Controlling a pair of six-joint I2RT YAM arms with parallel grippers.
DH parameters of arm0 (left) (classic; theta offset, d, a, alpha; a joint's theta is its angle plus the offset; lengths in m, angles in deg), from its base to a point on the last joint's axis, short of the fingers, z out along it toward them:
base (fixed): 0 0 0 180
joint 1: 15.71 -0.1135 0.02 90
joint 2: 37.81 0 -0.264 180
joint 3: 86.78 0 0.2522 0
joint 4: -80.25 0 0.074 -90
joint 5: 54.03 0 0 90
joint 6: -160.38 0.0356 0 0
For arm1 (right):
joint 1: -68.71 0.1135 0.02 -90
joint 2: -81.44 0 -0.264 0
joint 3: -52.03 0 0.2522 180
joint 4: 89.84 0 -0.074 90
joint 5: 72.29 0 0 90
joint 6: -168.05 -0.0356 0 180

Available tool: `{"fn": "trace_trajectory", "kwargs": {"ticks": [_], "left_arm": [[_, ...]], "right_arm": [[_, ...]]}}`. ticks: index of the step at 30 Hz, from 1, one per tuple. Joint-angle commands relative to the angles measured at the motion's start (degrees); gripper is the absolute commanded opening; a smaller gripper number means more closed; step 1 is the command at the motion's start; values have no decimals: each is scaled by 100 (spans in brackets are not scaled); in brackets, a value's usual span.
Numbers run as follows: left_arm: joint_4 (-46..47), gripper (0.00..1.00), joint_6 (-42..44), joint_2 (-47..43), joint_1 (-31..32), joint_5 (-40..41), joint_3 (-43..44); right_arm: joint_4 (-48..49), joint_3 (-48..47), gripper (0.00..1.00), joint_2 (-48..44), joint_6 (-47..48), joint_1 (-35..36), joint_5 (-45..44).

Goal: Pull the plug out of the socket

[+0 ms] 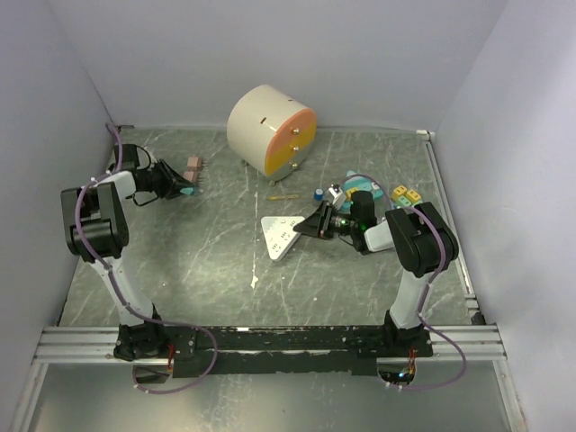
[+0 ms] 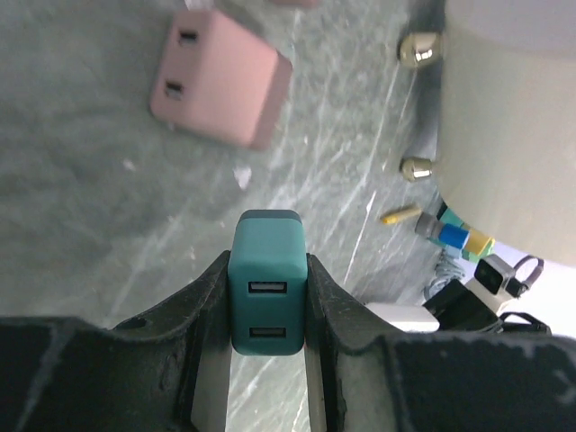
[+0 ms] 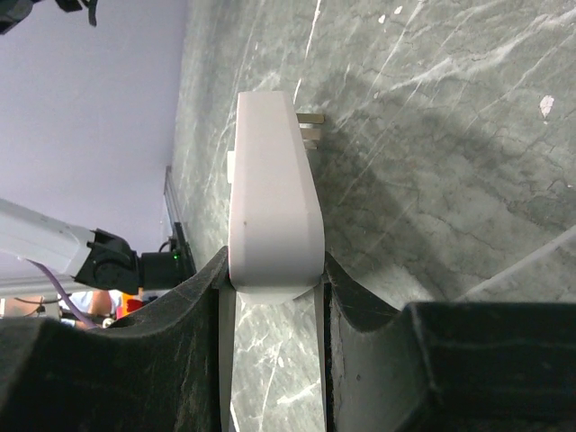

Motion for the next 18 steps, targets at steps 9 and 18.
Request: {"fn": "trace_trajectory", "kwargs": {"ticks": [9,18], "left_arm": [[-63,28,77,507,-150,-202,410],[-12,46,203,604,-109,18,387]], "right_arm": [[-431,12,0,224,781,-64,-724],[-596,-24,0,149,918,-41,-811]]}}
